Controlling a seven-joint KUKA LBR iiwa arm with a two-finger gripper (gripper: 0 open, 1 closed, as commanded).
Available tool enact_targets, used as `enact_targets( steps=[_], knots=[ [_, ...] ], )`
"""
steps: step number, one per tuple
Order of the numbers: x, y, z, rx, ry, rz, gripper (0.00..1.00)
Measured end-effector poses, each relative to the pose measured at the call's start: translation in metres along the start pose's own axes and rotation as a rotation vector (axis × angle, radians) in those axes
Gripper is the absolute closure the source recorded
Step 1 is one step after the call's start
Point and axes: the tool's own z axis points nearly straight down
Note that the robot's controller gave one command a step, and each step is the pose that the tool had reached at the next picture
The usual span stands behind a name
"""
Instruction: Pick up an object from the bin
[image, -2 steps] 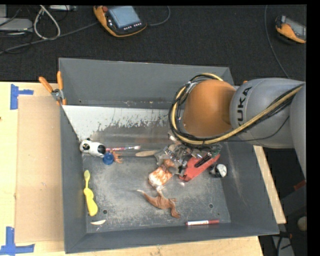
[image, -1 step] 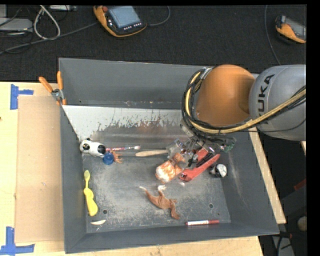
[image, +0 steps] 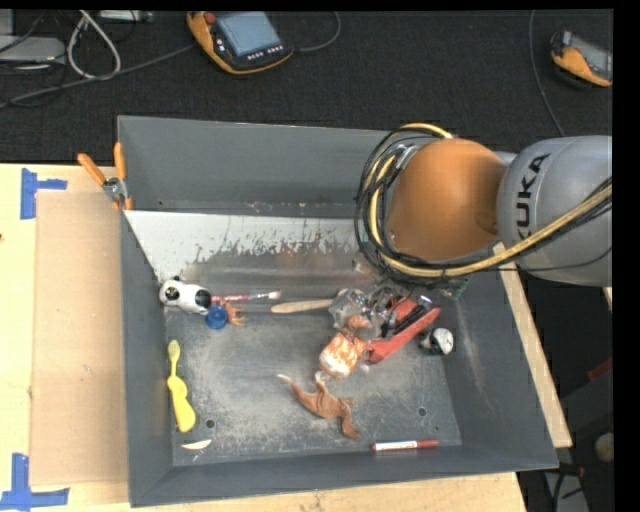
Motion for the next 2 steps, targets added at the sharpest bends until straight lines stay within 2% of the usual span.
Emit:
enact_targets(
  steps=[1, 2],
  knots=[
    [-0.002, 0.035, 0.028, -0.001, -0.001, -0.027, 1.0],
    [0.006, 0.035, -0.028, -0.005, 0.004, 0.246, 1.0]
  ],
)
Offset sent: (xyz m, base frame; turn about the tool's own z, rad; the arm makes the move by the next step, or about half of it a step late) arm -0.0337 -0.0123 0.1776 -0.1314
